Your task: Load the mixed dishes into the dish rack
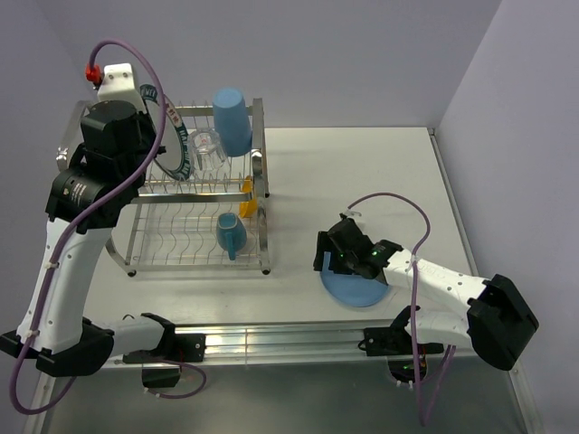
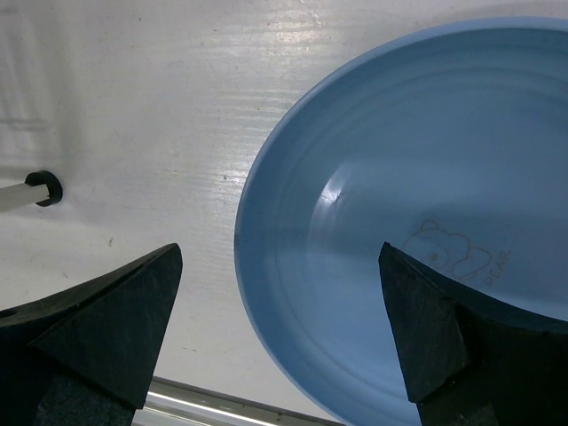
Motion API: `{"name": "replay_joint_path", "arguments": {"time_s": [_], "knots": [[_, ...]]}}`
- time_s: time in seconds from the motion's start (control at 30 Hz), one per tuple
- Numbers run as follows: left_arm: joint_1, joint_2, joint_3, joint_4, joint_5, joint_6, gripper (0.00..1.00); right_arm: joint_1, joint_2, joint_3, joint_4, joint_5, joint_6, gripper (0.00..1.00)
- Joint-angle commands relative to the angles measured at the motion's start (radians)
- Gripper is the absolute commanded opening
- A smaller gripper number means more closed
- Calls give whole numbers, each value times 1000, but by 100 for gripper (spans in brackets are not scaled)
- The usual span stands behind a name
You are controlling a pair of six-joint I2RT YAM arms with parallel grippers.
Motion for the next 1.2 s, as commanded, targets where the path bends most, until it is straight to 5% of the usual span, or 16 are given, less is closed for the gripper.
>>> {"name": "replay_joint_path", "arguments": {"time_s": [0.0, 0.43, 1.17], "knots": [[-2, -21, -32, 90, 76, 47, 27, -10, -9, -12, 45, 0, -14, 100], [-12, -53, -116, 162, 190, 96, 63, -20, 1, -26, 72, -34, -13, 100], [-13, -112, -208, 276, 299, 62, 64, -28, -3, -32, 71, -40, -19, 100]]}}
